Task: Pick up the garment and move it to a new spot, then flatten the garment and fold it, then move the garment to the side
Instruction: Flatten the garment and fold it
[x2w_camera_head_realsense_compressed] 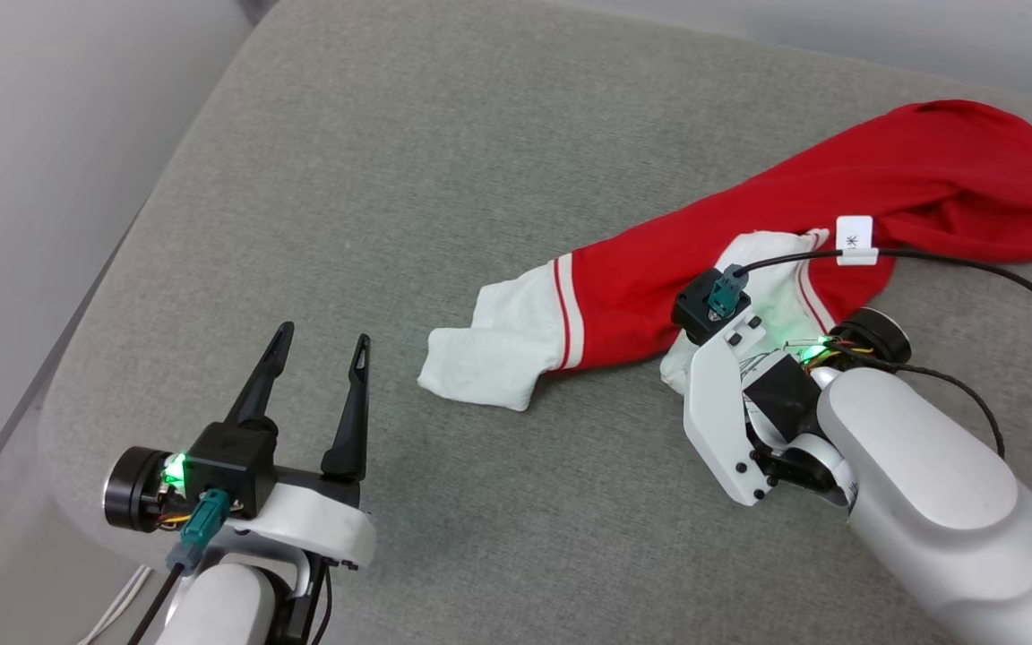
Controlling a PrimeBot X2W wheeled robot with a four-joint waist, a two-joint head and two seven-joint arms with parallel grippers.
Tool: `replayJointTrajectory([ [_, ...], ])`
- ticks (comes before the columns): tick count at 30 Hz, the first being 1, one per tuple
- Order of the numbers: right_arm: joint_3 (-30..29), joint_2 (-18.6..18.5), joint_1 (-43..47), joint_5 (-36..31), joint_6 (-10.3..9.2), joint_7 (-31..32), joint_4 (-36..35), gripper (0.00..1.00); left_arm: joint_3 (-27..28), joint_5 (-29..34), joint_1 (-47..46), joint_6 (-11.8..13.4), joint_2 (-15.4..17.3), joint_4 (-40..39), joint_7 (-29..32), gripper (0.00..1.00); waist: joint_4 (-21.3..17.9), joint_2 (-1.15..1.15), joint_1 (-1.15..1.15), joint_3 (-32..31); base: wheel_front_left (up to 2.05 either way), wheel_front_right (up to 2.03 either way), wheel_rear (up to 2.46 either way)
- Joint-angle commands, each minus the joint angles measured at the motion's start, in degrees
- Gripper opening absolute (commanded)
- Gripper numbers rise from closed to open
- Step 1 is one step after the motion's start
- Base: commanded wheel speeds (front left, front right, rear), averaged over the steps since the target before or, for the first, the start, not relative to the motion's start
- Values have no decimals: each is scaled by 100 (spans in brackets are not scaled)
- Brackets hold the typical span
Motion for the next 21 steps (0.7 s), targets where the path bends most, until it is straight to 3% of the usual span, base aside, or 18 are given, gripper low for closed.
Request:
replayJointTrajectory([
  [1, 101, -129, 310, 0, -6, 6, 251, 0, 56, 33, 40, -31, -11, 24, -14, 100, -105, 0, 0, -43, 0, 0, 0],
  [9, -499, -196, 367, 228, -4, -951, -400, 0, 370, 201, 231, -116, 71, 66, -14, 100, -757, 0, 0, -511, 0, 0, 0],
  [21, -2946, -340, 1689, 243, -3, -1665, -1046, 0, 754, 264, 685, -114, 205, -49, -14, 100, -1740, 0, 0, -994, 0, 0, 0],
])
